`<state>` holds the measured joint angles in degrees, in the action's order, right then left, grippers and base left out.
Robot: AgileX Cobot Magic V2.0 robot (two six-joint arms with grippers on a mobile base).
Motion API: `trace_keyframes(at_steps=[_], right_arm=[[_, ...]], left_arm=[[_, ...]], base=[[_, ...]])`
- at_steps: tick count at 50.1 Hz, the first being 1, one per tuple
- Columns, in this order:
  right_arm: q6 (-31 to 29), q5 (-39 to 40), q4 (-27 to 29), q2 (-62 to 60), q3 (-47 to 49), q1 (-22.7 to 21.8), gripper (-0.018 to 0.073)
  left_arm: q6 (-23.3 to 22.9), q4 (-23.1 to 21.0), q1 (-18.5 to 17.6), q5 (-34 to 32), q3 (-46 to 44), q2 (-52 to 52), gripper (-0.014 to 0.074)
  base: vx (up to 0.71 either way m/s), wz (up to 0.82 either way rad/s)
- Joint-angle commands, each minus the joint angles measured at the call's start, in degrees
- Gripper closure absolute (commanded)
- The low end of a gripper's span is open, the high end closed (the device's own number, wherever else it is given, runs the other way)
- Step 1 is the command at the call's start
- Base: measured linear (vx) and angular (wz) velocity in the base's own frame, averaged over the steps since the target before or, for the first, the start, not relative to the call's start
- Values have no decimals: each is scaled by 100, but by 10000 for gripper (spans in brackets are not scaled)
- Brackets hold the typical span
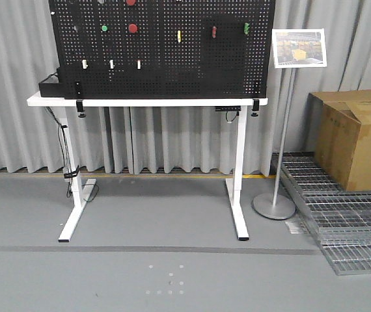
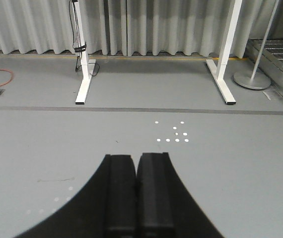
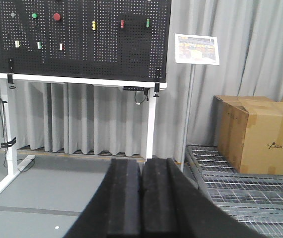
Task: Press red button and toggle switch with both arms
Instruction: 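Drive the base toward the black pegboard with both arms stowed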
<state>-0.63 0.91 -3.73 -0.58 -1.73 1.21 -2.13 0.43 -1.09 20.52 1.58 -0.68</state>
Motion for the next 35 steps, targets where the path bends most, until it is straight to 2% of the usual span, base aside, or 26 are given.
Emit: trace_keyframes(at_steps=[1, 16, 35], right_arm=[[-22, 451, -35, -33, -70, -27, 559], [-22, 451, -35, -33, -70, -27, 559], [-22, 451, -35, -33, -70, -27, 559]], left_arm=[[-43, -43, -9, -406, 150, -93, 594], [-43, -43, -9, -406, 150, -93, 594], [-43, -43, -9, -406, 150, -93, 594]], base=[[9, 2], [17, 4], [29, 8]])
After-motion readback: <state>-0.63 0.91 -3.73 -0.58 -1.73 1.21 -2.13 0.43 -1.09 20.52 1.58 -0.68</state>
